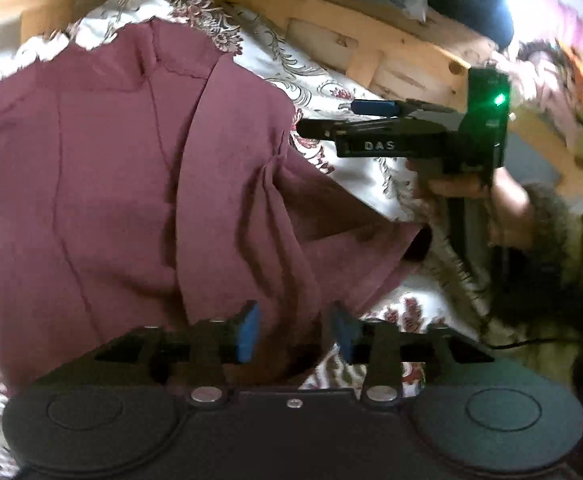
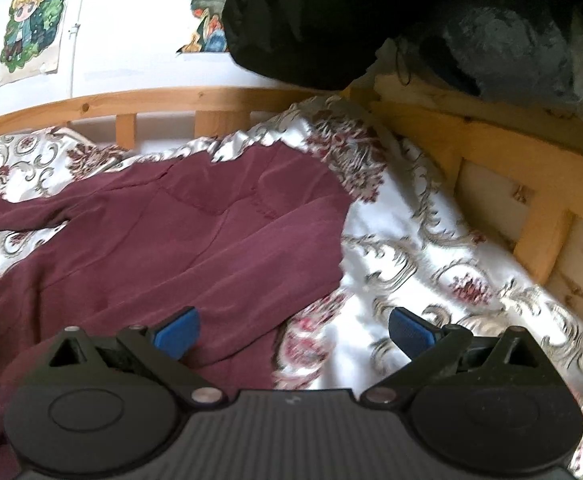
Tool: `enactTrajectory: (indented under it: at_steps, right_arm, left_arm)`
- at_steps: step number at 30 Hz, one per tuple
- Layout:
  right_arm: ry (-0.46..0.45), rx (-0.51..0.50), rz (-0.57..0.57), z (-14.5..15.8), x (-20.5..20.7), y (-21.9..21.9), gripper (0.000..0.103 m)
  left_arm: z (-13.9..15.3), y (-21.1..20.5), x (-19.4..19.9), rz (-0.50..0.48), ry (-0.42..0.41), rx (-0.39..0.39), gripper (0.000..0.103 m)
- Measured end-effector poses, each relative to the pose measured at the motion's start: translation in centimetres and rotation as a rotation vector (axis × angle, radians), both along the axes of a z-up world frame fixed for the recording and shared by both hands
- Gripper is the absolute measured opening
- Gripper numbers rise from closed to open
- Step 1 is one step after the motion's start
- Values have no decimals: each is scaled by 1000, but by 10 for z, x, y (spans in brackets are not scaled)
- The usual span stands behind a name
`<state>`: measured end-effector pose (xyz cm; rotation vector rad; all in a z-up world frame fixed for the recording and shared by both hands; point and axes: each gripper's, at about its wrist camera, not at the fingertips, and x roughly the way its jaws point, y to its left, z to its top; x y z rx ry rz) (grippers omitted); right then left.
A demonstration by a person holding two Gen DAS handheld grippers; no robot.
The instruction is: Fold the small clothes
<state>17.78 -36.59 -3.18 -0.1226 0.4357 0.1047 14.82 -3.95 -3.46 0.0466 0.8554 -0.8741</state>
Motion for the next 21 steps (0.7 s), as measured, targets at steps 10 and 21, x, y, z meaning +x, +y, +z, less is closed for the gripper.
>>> enactTrajectory:
  at_steps: [10,21]
  right_arm:
    - [-25,179,-7,-11,77,-28,71]
    - [21,375,-75,-21,96,-59,14]
  left_arm:
    - [-23,-5,8,227,56,49,54]
    - [-29,-7,5,275,81,59,68]
